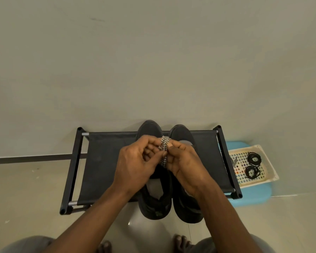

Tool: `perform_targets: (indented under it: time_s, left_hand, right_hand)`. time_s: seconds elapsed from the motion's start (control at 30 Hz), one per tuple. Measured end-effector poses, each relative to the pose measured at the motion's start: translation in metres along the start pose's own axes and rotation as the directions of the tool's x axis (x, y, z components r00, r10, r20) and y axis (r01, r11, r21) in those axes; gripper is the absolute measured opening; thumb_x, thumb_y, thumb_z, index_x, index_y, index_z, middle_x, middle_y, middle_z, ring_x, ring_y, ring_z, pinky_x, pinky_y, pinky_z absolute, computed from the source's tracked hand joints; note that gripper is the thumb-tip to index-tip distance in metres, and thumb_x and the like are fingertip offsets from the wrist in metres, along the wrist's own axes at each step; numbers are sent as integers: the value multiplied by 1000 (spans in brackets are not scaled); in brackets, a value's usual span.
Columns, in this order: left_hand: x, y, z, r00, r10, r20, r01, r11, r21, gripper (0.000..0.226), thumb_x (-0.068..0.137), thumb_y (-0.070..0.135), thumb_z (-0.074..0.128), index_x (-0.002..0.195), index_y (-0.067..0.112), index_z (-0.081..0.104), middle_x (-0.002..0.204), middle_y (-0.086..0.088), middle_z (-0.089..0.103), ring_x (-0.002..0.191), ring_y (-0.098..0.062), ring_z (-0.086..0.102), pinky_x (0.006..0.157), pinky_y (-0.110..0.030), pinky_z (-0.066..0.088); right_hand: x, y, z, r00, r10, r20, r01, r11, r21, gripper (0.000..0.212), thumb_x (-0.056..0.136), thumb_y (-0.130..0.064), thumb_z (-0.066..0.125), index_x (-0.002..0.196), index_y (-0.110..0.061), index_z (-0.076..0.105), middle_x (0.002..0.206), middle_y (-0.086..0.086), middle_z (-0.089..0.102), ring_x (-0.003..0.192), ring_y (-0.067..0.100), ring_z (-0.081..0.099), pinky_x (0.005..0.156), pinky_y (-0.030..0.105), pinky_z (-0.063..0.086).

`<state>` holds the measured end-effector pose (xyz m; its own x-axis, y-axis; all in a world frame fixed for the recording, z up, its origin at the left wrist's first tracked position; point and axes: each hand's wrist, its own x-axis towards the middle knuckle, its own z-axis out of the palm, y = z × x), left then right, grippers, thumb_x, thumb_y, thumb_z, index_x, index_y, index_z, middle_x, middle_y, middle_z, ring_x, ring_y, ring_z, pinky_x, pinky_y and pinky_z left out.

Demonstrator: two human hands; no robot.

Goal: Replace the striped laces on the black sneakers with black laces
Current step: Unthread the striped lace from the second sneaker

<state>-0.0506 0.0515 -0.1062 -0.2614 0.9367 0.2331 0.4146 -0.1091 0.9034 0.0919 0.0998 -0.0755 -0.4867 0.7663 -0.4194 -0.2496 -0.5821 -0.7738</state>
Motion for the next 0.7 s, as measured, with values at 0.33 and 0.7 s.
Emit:
perform_targets:
  time_s: [0.33,0.7]
  left_hand:
    - [0,0,6,985,-136,-103,122,984,-129,26,89,11,82,113,19,78,96,8,77,87,-14,75,76,-30,63]
    - [3,-1,0,998,55,27,-58,989,138,31,91,21,80,121,25,77,111,14,75,94,-2,71,82,-26,60]
  right_hand:
    - [9,12,1,986,-71,-149,75,997,27,23,102,2,51,116,1,69,114,24,73,114,38,69,98,39,57]
    - [11,22,0,954,-134,-268,115,990,-85,21,98,7,55,106,3,74,96,19,76,89,28,75,79,32,63]
